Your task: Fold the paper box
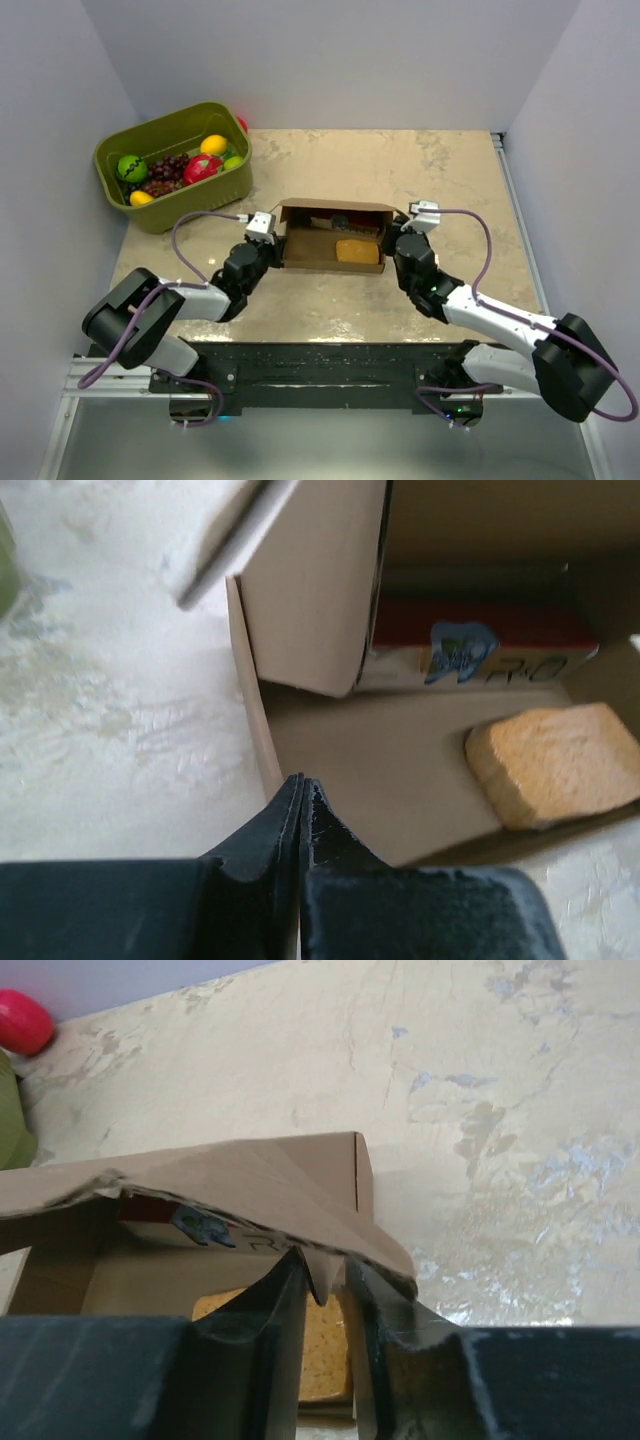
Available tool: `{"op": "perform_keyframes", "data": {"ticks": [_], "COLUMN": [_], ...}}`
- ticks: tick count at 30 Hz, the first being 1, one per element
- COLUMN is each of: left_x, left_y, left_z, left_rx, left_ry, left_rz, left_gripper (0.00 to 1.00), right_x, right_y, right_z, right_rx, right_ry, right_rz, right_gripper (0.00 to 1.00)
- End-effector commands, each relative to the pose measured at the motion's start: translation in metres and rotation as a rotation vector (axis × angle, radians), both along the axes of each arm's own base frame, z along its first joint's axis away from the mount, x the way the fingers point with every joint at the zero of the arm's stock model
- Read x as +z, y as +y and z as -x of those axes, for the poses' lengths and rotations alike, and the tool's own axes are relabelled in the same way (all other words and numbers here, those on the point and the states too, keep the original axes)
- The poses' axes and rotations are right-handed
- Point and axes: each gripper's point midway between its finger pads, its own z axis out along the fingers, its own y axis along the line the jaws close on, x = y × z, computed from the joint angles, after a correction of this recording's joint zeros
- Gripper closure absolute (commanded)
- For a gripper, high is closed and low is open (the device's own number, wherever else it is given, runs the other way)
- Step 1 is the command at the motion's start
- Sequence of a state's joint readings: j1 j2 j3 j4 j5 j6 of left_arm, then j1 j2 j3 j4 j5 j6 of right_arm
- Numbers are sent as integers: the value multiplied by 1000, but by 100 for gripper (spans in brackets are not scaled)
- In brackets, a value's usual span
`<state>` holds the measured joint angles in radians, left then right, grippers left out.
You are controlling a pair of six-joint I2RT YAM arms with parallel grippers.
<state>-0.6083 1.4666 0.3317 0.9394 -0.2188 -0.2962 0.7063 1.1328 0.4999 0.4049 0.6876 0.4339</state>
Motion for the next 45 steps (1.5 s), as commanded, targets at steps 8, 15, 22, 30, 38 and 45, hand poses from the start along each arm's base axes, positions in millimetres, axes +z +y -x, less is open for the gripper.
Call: {"op": "perform_keyframes", "data": {"ticks": [8,15,22,30,38,45], "left_x": [30,30,71,153,261,249], "left_y": [2,18,35,34,25,10], "left_z": [31,55,72,70,22,-42], "left_rx": [-68,-55,-23,-52,-320,-313], "left_ry": [-31,25,-14,-65,-82,42], "left_rz": [81,93,156,166,176,115], "left_gripper": [63,37,24,18,17,21], "right_x": [-4,15,60,123,213,212], "right_y": [-7,-10,-32,-52,-11,28], "right_z": [20,36,61,68,49,2], "right_rx": [31,85,108,76,248,445], "right_ry": [24,4,-114,-193,-227,-57], "right_rz": [-18,-47,-68,-5,66,32], "right_gripper": [33,16,14,6,8,24]}}
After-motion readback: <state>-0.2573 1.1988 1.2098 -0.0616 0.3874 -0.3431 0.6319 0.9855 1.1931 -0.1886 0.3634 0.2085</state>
